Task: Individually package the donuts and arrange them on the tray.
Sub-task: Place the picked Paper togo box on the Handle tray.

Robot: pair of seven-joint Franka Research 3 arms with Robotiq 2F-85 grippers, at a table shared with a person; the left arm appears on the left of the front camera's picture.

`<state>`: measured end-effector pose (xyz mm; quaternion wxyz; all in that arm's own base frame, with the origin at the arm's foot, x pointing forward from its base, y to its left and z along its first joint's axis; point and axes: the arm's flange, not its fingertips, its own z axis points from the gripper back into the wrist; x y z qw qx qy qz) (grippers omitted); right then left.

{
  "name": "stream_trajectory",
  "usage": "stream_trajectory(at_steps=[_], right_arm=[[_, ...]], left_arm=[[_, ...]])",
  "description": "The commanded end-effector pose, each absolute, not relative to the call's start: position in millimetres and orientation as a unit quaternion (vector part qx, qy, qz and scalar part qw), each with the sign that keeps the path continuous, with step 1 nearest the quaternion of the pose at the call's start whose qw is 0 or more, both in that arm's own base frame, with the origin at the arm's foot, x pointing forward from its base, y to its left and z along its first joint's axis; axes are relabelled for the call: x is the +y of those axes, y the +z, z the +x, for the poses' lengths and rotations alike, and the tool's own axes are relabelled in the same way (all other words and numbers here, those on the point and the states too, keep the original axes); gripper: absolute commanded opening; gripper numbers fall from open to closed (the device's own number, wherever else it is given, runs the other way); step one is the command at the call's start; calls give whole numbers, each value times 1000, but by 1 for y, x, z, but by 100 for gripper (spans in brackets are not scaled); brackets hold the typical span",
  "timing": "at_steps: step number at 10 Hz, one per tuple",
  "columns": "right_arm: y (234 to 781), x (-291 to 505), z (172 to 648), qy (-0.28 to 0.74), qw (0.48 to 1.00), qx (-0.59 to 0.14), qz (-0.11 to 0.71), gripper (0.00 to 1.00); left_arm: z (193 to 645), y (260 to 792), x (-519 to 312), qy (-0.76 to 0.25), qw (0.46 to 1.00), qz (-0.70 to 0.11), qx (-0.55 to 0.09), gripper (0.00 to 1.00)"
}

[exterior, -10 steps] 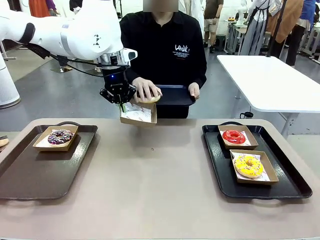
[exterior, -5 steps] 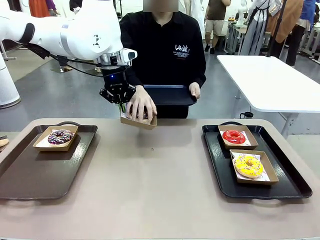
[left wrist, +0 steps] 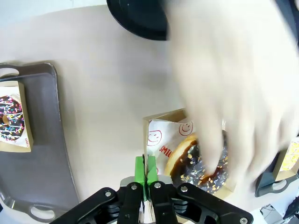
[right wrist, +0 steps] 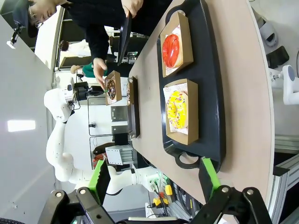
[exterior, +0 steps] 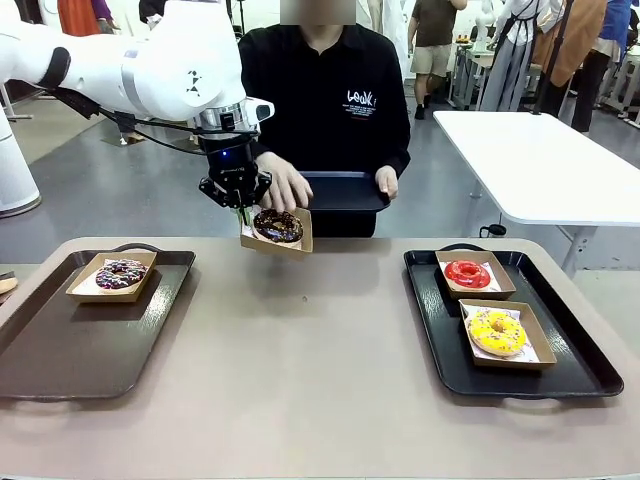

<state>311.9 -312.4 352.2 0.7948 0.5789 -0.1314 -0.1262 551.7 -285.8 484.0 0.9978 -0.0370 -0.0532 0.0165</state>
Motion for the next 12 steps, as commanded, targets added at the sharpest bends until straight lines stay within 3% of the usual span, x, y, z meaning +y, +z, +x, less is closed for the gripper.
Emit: stream_trajectory(at_steps=[1, 5, 9, 12], right_arm=[[354, -312, 310, -130, 795, -128, 578, 100], [354, -312, 310, -130, 795, -128, 578, 100], [354, -312, 310, -130, 795, -128, 578, 100], [354, -312, 310, -130, 795, -128, 578, 100]], left_arm=[[551, 484, -285, 16, 998, -38, -54, 0], [552, 484, -286, 16, 998, -37, -53, 1], [473, 558, -192, -8, 998, -65, -25, 1], [429, 563, -116, 16, 996, -81, -19, 1]])
